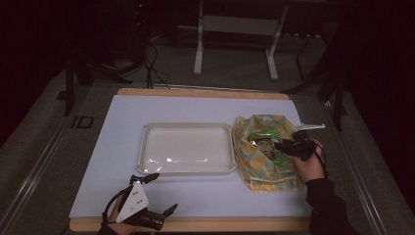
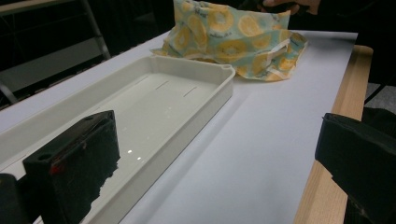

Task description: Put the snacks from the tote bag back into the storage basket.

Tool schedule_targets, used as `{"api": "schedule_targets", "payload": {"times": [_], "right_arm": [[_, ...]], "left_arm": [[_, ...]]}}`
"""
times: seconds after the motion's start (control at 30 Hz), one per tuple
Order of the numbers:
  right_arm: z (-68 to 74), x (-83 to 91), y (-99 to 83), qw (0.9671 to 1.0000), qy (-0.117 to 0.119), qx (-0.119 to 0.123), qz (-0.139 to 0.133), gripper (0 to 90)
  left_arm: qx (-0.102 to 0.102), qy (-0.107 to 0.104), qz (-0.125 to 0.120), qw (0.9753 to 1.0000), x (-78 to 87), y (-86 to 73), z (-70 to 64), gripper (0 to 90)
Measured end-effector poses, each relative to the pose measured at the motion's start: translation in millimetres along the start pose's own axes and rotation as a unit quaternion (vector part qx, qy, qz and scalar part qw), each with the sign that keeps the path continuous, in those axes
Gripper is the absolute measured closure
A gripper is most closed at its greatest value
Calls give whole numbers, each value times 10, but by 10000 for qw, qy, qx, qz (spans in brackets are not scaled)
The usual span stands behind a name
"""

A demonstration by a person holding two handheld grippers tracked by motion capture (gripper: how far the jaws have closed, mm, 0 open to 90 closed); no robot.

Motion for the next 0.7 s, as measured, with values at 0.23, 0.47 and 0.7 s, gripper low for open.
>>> {"api": "schedule_targets", "payload": {"times": [0.23, 0.47, 0.7], "right_arm": [[-21, -74, -35, 9996, 46, -120, 247, 552], [-44, -154, -72, 9982, 168, -267, 512, 606], [-36, -227, -80, 9963, 185, -363, 755, 662]], "left_arm": [[5, -6, 5, 10000, -5, -1, -1, 3], [8, -14, 8, 10000, -6, -3, 0, 3], [-6, -32, 19, 10000, -9, -4, -3, 3]]}}
Point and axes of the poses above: each handheld gripper's, and its own axes: x roughly backward along the jaws, y roughly out of its top, z roughly to its left, the point moved 2 cm from there along -x, roughly forward along the jaws, and after that the axes turned 4 degrees about -z, right-handed, at the moved point
